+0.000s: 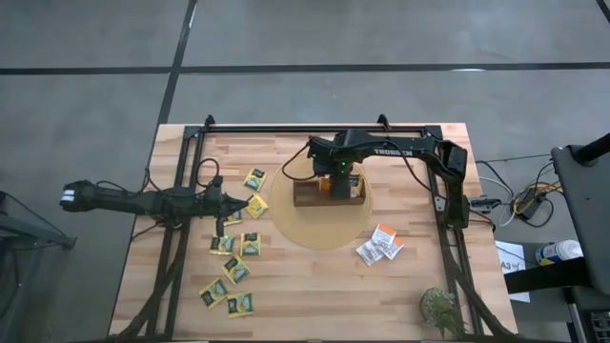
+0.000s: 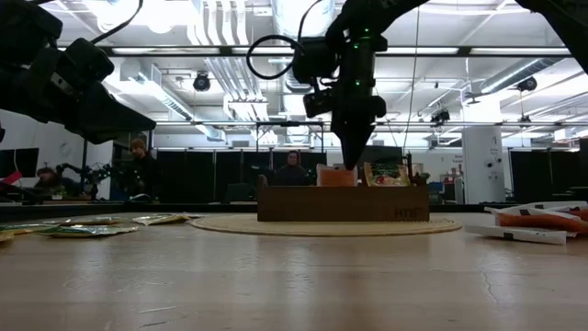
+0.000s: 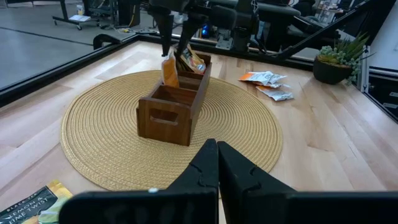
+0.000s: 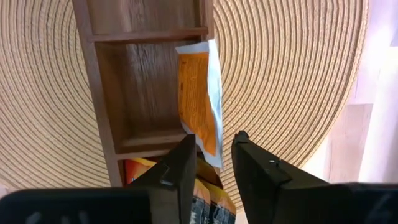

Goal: Pick & Place Tea
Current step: Put the white tea bag into the middle section of the wooden organizer

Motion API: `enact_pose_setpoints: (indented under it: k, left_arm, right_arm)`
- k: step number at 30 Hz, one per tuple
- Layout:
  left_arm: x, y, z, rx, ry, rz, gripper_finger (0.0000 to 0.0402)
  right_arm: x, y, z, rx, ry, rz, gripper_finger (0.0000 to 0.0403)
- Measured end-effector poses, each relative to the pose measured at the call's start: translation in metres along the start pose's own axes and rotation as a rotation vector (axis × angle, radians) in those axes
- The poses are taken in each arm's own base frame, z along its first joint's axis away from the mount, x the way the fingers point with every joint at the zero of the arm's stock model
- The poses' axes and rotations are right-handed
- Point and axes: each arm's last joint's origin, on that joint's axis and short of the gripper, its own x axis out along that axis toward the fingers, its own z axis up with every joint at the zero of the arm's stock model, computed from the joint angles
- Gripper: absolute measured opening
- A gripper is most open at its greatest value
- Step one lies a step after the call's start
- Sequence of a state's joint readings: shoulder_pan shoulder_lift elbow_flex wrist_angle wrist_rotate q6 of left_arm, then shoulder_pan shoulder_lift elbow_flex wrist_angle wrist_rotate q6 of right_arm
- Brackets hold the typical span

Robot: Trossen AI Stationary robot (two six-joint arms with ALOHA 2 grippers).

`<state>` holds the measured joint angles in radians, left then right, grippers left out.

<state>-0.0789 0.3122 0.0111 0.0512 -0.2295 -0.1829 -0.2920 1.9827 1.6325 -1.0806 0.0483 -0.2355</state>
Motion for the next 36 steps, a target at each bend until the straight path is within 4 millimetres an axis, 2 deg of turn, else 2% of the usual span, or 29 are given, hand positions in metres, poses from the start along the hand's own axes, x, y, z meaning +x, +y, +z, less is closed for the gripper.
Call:
enact_pose_setpoints:
  k: [11, 19, 31, 36]
  left_arm:
    - [0.0, 0.0, 0.0, 0.0, -0.001, 0.0, 0.0]
    - [0.0, 0.0, 0.0, 0.0, 0.0, 0.0, 0.0]
    - [0.0, 0.0, 0.0, 0.0, 0.0, 0.0, 0.0]
    - [0.0, 0.0, 0.0, 0.0, 0.0, 0.0, 0.0]
  right_arm:
    - [-0.001, -0.001, 0.002, 0.008, -0.023, -0.011, 0.0082]
    - [-0.017, 0.0, -0.006, 0.084, -0.01, -0.007, 0.009]
    - [-0.041, 0.003, -0.019, 0.44, -0.011, -0.003, 0.0092]
    - [-0.044, 0.018, -0.016, 0.528, -0.024, 0.008, 0.0086]
